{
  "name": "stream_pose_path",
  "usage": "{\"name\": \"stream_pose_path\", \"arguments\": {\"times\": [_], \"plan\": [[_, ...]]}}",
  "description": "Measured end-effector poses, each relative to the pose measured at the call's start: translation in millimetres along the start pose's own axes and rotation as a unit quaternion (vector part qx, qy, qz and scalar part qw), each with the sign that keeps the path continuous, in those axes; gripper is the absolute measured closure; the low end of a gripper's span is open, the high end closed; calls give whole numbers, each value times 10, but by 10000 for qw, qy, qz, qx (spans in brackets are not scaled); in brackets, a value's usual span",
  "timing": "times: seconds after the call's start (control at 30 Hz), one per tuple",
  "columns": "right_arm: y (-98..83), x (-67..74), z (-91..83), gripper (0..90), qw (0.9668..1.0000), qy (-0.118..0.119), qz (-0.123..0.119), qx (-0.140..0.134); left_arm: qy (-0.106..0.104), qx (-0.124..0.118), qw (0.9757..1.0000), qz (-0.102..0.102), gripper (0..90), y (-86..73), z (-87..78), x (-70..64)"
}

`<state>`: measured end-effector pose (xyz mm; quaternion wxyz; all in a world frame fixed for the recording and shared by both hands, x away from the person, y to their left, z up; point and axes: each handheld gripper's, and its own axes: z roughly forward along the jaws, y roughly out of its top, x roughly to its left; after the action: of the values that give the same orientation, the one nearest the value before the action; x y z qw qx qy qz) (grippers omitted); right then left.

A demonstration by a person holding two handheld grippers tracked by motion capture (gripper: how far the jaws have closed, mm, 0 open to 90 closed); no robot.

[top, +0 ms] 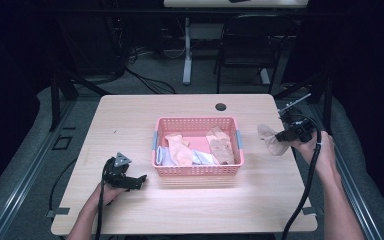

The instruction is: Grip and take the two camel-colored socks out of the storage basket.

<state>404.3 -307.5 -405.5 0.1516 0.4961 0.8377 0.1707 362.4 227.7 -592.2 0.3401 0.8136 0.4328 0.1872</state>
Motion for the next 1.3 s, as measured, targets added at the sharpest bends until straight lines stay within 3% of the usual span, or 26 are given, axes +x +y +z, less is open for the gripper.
{"name": "stream_pose_path", "arguments": {"times": [0.17, 0.47, 0.63, 0.67, 0.7, 0.77, 0.9, 1.03, 1.07, 1.17, 1.3], "plan": [[-80, -90, 87, 822, 9998, 104, 160, 44, -3, -1, 10000, -2, 3, 0, 0, 0], [-168, -196, 272, 820, 9992, 87, 309, 230, -21, 15, 10000, 0, 3, 2, -1, 3], [-197, -223, 359, 818, 9993, 16, 340, 163, -24, 13, 10000, 0, 2, 2, -1, 4], [-217, -243, 429, 817, 9988, 152, 430, 177, -35, 30, 10000, 5, 2, 3, -3, 5], [-228, -242, 462, 817, 9988, 115, 432, 198, -35, 30, 10000, 5, 2, 3, -3, 5], [-244, -241, 535, 816, 9986, 76, 366, 383, -30, 24, 10000, 4, 2, 3, -2, 5], [-273, -259, 610, 815, 9981, 128, 470, 379, -36, 32, 10000, 7, 2, 4, -3, 6], [-301, -240, 726, 815, 9973, 82, 442, 573, -38, 31, 10000, 12, 2, 4, -3, 7], [-306, -248, 779, 814, 9964, 192, 453, 691, -39, 31, 10000, 14, 2, 4, -3, 7], [-311, -247, 804, 815, 9963, 179, 490, 679, -39, 31, 10000, 13, 2, 4, -3, 7], [-347, -234, 915, 769, 9940, 224, 463, 964, -38, 34, 10000, 16, 2, 4, -3, 7]]}}
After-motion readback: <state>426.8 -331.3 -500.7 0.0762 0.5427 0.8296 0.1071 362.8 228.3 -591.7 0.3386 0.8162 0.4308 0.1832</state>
